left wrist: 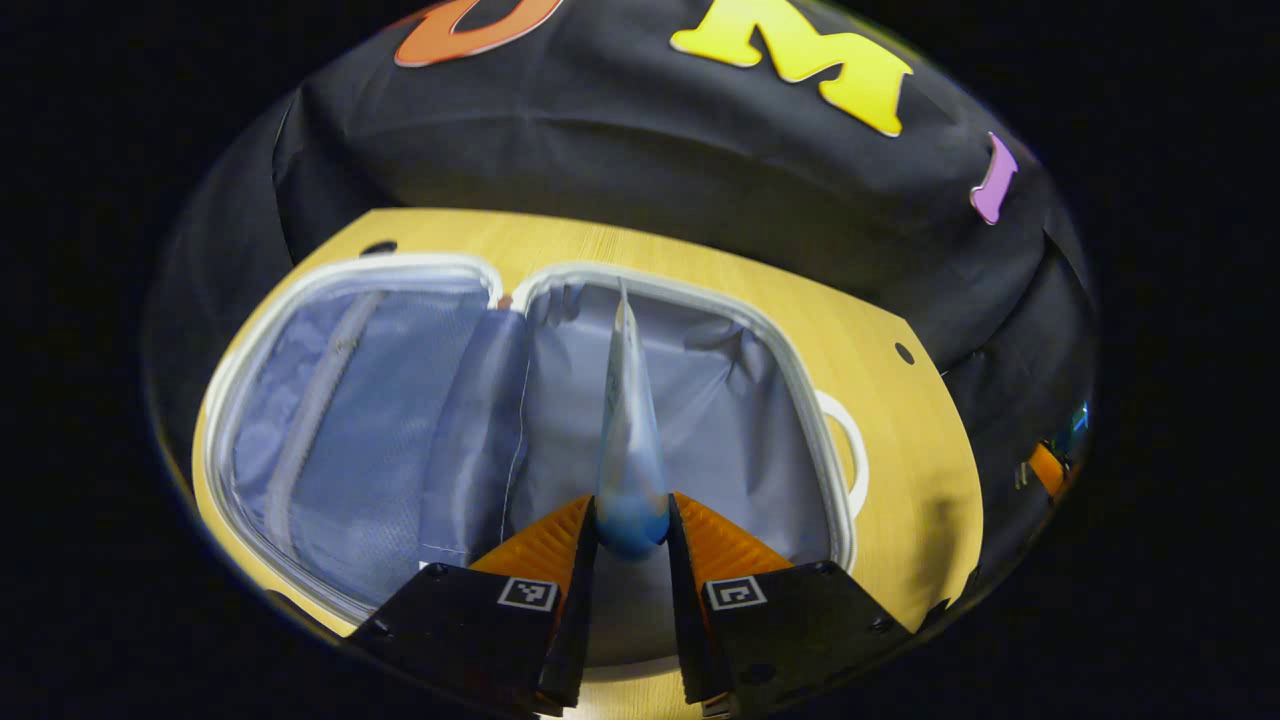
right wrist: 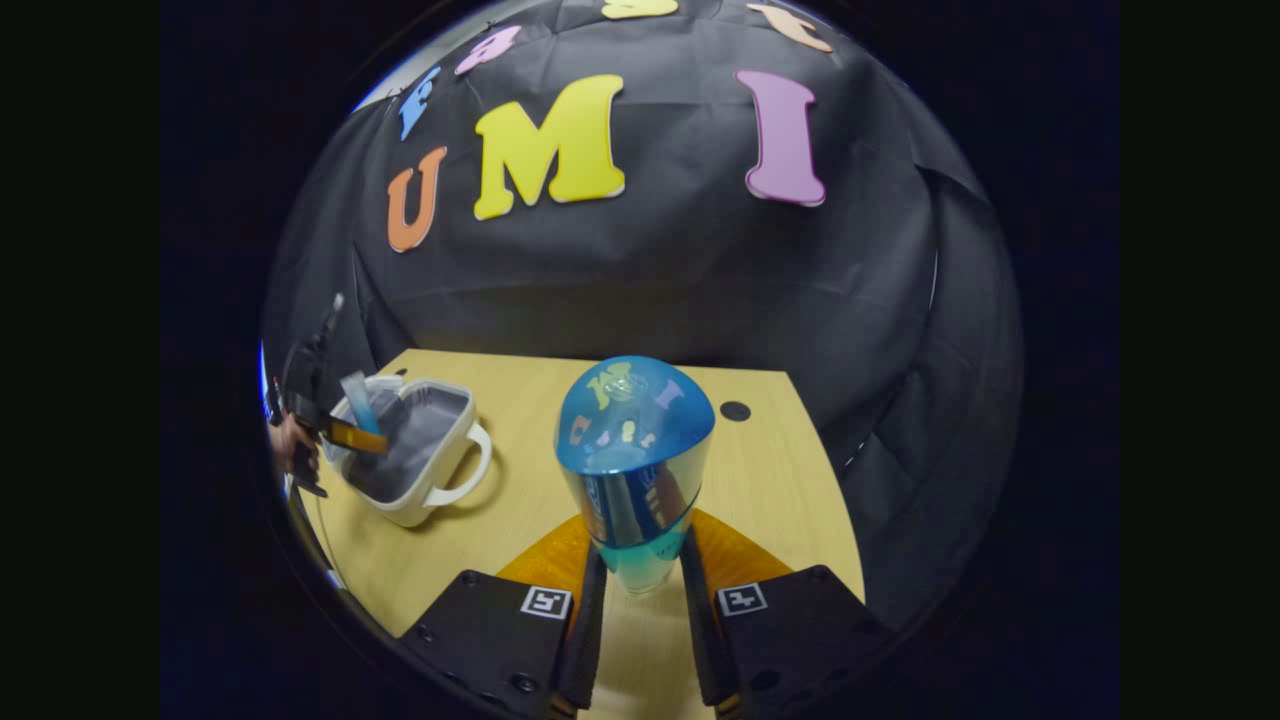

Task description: First open the suitcase, pack the skin care products into it, and then close the suitcase.

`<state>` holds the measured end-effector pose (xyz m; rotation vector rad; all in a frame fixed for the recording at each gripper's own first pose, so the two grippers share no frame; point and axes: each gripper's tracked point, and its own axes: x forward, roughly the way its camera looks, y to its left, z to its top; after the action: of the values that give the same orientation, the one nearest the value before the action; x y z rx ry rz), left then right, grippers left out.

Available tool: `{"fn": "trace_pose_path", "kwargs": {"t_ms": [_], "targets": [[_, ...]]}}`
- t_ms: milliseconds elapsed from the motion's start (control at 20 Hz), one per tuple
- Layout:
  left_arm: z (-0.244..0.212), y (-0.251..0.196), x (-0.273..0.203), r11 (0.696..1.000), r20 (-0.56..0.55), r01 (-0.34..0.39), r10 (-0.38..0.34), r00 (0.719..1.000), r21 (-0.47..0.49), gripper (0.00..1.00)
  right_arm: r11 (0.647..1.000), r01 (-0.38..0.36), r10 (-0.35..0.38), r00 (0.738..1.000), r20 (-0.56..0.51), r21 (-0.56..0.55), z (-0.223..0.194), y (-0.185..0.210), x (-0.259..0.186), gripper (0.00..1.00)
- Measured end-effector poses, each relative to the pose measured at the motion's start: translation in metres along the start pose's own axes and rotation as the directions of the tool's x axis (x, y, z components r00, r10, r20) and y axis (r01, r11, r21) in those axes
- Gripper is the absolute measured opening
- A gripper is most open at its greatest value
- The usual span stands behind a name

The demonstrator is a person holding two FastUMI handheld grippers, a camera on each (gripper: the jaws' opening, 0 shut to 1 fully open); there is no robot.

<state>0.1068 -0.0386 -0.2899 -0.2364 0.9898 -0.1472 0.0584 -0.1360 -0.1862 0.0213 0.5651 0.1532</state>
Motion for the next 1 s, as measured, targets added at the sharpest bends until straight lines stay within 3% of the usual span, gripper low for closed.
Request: {"fn": "trace_pose_path", "kwargs": {"t_ms": [200, 300, 450, 500, 550, 700, 750, 850, 900, 950, 1000], "targets": [[-0.018, 0.003, 0.013, 0.997, -0.156, 0.002, -0.015, 0.988, -0.080, 0.38, 0.998, 0.021, -0.023, 0.999, 0.039, 0.055, 0.024, 0.005, -0.047, 0.36], [-0.027, 0.002, 0.020, 0.994, -0.274, -0.015, -0.014, 0.962, -0.104, 0.39, 0.998, 0.013, -0.016, 0.999, 0.047, 0.062, 0.031, 0.013, -0.061, 0.36], [-0.020, 0.002, 0.022, 0.992, -0.368, -0.077, 0.035, 0.929, -0.099, 0.38, 0.999, 0.008, -0.011, 0.997, 0.071, 0.050, 0.044, 0.023, -0.071, 0.36], [-0.021, 0.002, 0.024, 0.990, -0.398, -0.087, 0.035, 0.917, -0.112, 0.32, 0.999, -0.001, -0.002, 0.997, 0.075, 0.045, 0.048, 0.028, -0.072, 0.36], [-0.022, 0.001, 0.024, 0.988, -0.421, -0.091, 0.032, 0.907, -0.121, 0.38, 0.999, -0.007, 0.004, 0.997, 0.074, 0.039, 0.050, 0.033, -0.073, 0.36], [-0.020, 0.000, 0.023, 0.988, -0.450, -0.072, 0.002, 0.893, -0.138, 0.42, 1.000, -0.004, 0.005, 0.998, 0.070, -0.008, 0.056, 0.044, -0.070, 0.36], [-0.018, -0.002, 0.024, 0.987, -0.443, -0.062, -0.011, 0.896, -0.149, 0.43, 0.999, -0.002, 0.005, 0.998, 0.062, -0.035, 0.056, 0.047, -0.068, 0.32], [-0.018, -0.014, 0.020, 0.982, -0.421, -0.029, -0.054, 0.906, -0.187, 0.49, 0.998, -0.036, 0.038, 0.998, 0.043, -0.042, 0.059, 0.066, -0.065, 0.36], [-0.017, -0.019, 0.014, 0.980, -0.409, -0.021, -0.063, 0.910, -0.197, 0.70, 0.997, -0.066, 0.067, 0.997, 0.028, -0.043, 0.059, 0.078, -0.062, 0.34], [-0.015, -0.024, 0.005, 0.979, -0.385, -0.007, -0.074, 0.920, -0.204, 0.62, 0.993, -0.103, 0.104, 0.995, 0.012, -0.048, 0.059, 0.094, -0.058, 0.36], [-0.011, -0.028, -0.007, 0.977, -0.341, 0.017, -0.090, 0.936, -0.212, 0.74, 0.988, -0.142, 0.142, 0.990, 0.000, -0.058, 0.061, 0.111, -0.055, 0.36]]}}
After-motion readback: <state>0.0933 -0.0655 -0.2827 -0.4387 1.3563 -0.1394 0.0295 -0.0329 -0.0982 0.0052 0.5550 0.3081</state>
